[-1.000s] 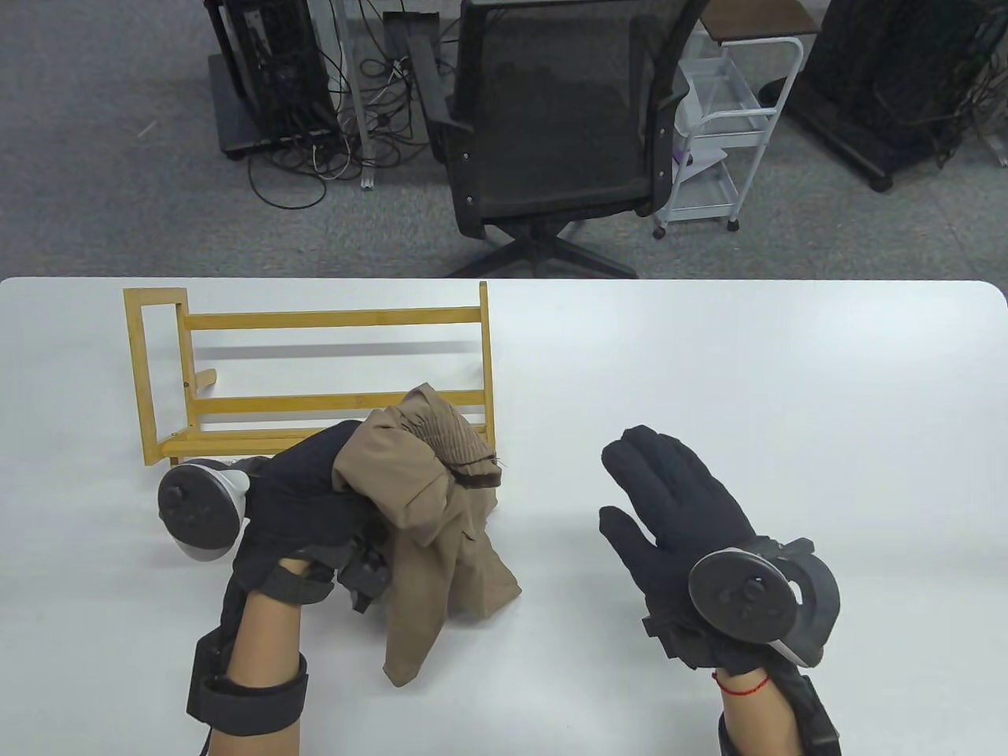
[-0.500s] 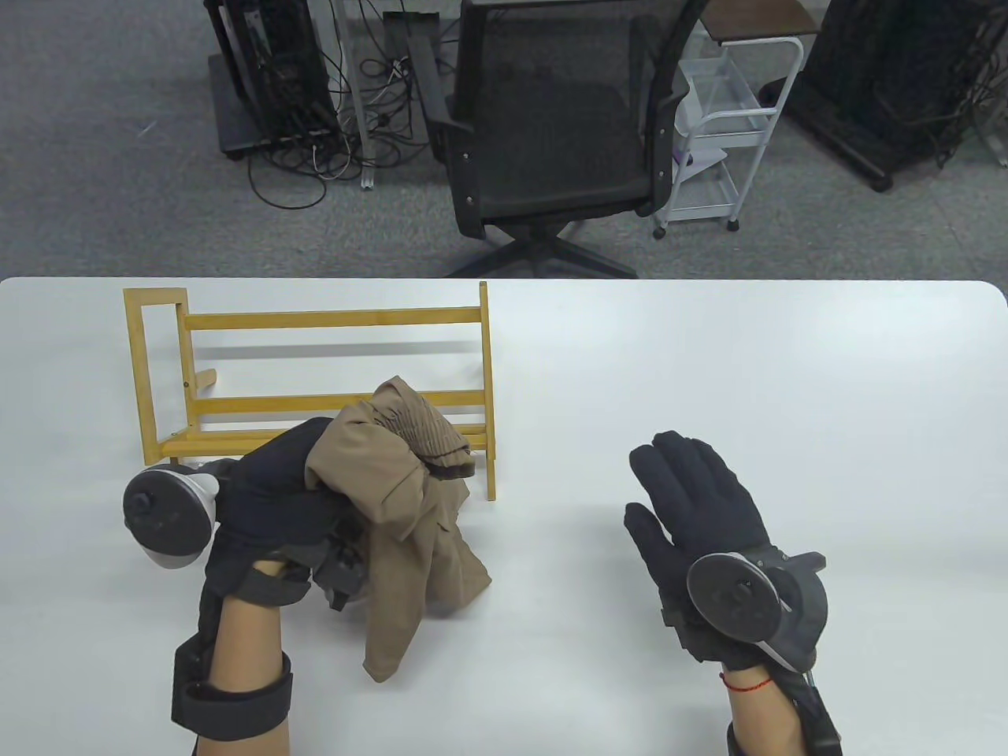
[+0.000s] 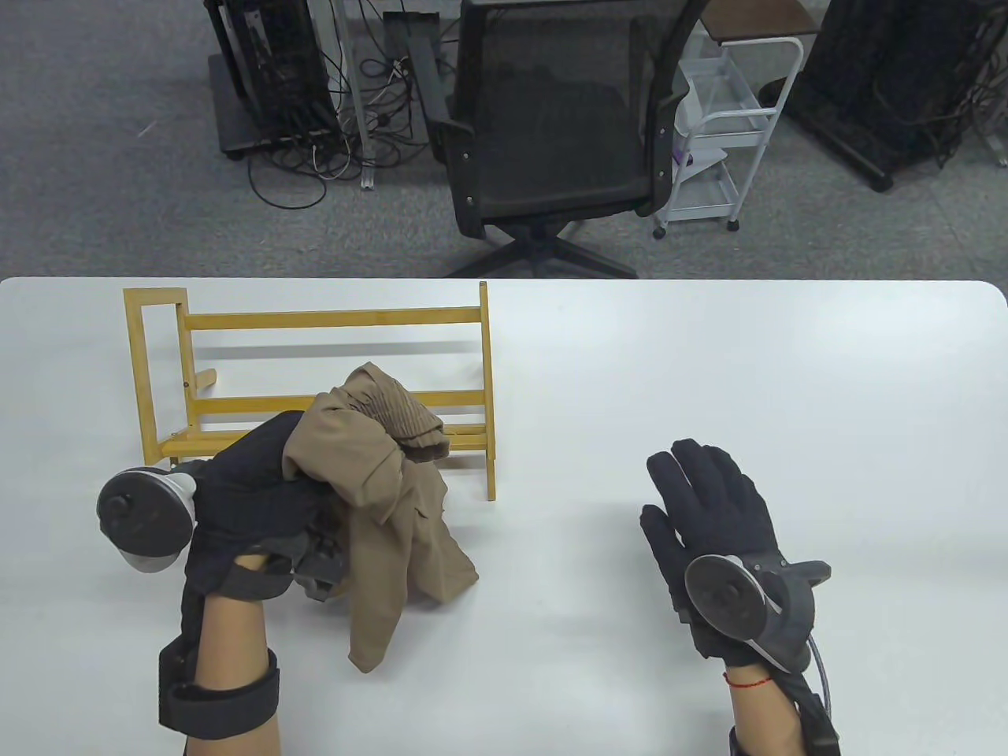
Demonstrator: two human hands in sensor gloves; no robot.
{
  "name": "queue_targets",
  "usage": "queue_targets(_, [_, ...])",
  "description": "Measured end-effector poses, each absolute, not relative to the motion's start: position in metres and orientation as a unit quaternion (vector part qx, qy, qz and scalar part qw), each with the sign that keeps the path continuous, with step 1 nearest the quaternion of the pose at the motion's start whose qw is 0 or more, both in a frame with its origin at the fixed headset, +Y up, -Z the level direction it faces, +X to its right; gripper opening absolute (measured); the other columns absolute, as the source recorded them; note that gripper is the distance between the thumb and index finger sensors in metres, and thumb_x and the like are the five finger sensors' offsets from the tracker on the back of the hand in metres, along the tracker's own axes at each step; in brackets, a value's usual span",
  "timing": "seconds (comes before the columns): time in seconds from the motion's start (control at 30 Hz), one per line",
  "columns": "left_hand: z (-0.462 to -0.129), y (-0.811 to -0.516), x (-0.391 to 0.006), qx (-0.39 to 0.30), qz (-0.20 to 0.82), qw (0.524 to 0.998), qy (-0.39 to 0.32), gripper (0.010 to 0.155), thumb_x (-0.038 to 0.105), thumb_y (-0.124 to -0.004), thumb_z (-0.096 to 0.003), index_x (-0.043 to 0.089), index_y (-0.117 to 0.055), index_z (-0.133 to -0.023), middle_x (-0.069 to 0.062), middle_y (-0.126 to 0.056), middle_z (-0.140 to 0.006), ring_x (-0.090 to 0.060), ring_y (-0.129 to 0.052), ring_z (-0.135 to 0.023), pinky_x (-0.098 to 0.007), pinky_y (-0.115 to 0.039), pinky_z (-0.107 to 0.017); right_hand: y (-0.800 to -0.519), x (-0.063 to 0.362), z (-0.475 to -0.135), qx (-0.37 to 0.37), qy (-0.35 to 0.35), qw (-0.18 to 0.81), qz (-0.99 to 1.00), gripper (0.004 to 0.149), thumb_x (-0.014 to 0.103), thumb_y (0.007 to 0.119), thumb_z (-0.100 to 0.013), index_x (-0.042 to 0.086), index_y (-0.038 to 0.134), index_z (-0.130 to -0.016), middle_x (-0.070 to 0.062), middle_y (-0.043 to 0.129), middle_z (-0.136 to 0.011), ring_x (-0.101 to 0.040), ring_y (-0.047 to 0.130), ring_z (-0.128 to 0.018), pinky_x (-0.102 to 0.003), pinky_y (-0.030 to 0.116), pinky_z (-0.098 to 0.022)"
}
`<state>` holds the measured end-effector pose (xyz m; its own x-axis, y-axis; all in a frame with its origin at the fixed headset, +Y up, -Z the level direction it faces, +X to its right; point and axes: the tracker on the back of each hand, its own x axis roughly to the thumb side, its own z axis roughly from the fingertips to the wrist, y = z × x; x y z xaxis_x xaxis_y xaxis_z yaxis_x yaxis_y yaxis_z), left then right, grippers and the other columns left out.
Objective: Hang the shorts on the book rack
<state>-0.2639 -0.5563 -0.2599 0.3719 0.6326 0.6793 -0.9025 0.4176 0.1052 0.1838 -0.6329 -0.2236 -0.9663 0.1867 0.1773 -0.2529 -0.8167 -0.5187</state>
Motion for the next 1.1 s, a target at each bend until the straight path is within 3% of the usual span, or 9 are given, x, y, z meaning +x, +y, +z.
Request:
queue_targets(0.8, [-0.258,-0.559,-0.302,0.302,0.467,0.810,-0.186,0.043,0.039,-0.092,-0.0461,0.022,-0.087,-0.085,0.000,-0.102,-0.072,-0.028,-0.102,-0.062,-0.054,-0.078,-0.053,-0.647,0.182,-0.227,0.052,-0.274,0.079,0.957,0.057,0.055,0.076,-0.045,0.038,0.067,-0.098,0.004,0.068,-0.112,-0.030,0.072,-0.102,-0.051,0.067,-0.073])
queue_targets(1.1, [-0.287,-0.574,-0.304,0.278,0.485,0.813,-0.160,0.043,0.040,-0.092,-0.0464,0.023,-0.086,-0.086,0.000,-0.102,-0.073,-0.028,-0.101,-0.063,-0.054,-0.077,-0.054,-0.648,0.183,-0.227,0.046,-0.278,0.072,0.957,0.057,0.055,0.076,-0.045,0.039,0.066,-0.099,0.004,0.067,-0.113,-0.030,0.071,-0.103,-0.050,0.067,-0.074])
